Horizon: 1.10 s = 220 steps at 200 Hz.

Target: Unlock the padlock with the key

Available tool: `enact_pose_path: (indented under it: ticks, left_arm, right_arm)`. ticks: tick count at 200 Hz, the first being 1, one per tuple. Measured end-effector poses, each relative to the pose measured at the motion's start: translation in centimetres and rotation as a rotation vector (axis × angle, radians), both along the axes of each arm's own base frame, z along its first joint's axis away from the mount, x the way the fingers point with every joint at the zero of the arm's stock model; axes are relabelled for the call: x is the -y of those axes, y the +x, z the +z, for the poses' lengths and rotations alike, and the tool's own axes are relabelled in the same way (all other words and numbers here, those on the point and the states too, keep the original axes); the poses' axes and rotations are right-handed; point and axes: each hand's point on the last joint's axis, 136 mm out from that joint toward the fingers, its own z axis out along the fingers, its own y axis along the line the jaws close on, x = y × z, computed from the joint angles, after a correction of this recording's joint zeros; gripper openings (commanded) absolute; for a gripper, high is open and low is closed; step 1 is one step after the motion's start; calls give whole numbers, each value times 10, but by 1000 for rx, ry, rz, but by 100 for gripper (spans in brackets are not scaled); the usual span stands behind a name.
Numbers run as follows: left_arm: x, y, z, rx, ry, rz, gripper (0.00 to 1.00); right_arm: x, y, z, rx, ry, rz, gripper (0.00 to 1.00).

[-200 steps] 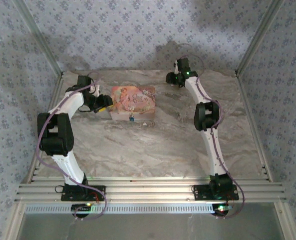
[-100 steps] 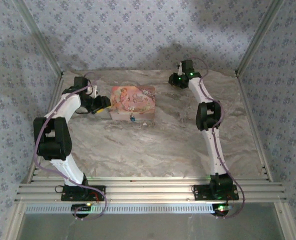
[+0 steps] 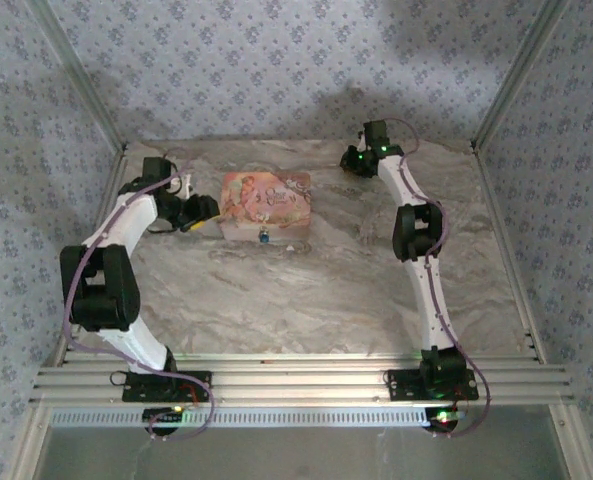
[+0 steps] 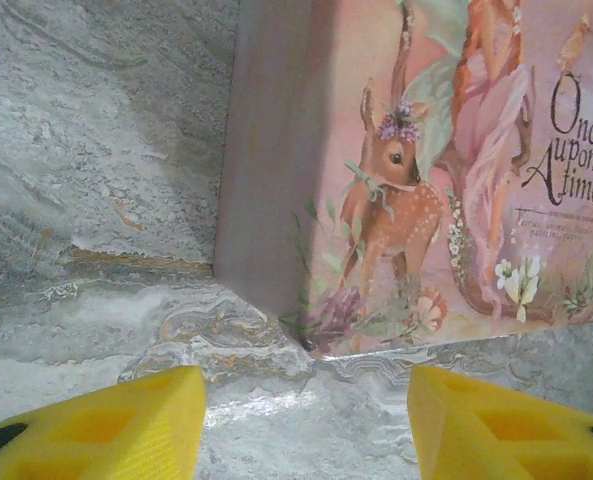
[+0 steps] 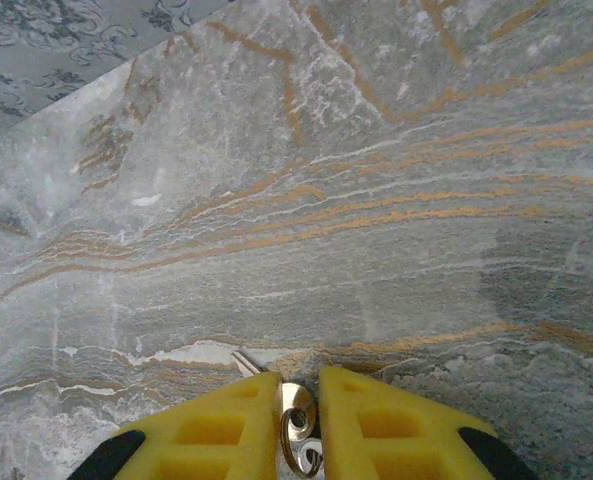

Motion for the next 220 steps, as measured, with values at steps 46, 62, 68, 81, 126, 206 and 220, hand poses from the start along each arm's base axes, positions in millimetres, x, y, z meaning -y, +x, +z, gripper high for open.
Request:
enact_pose_path:
  ticks: [46,62,68,81,126,206,220]
  left_arm:
    - [-5,-10,9,20,1,13,56]
    - [-6,-16,15,35,1,15,56]
    - [-6,-19,18,41,1,15,56]
    - [-6,-25,22,53,0,16,56]
    - [-5,-44,23,54,-3,14,56]
    - [3,-76,10,26,-58,-3,54]
    - [5,-79,6,14,-65,-7,54]
  right_arm:
    - [0,-3,-1,4,-107,-42,2]
    - [-8,-10,-1,-7,-152,-30,0]
    - [-12,-14,0,-12,-162,-22,0]
    - [-20,-24,-1,-31,-184,-3,0]
    - [-31,-89,-4,-127,-248,88,0]
    - [-15,-201,-5,-230,-346,242,0]
    - [-19,-216,1,-228,-357,274,0]
